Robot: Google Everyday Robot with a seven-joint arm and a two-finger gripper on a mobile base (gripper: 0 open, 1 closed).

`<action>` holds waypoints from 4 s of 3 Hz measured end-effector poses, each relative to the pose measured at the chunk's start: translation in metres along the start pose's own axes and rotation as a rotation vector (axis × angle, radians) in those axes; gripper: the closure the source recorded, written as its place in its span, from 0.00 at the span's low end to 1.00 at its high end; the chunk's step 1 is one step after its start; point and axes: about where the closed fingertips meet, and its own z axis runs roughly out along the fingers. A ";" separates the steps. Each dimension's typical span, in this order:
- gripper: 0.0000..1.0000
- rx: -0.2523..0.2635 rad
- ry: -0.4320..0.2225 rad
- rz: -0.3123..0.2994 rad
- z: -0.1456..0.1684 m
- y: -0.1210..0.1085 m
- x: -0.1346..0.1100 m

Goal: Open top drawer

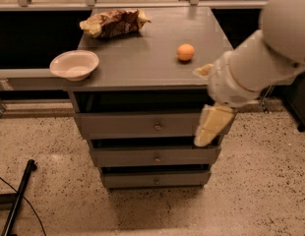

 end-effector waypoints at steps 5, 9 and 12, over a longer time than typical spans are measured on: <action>0.00 0.021 0.104 -0.199 0.095 0.010 0.048; 0.00 0.103 0.188 -0.267 0.159 -0.006 0.101; 0.00 0.100 0.170 -0.260 0.230 -0.075 0.112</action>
Offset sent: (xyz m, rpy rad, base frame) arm 0.0162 0.0135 -0.0134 0.0265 -0.0388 0.0475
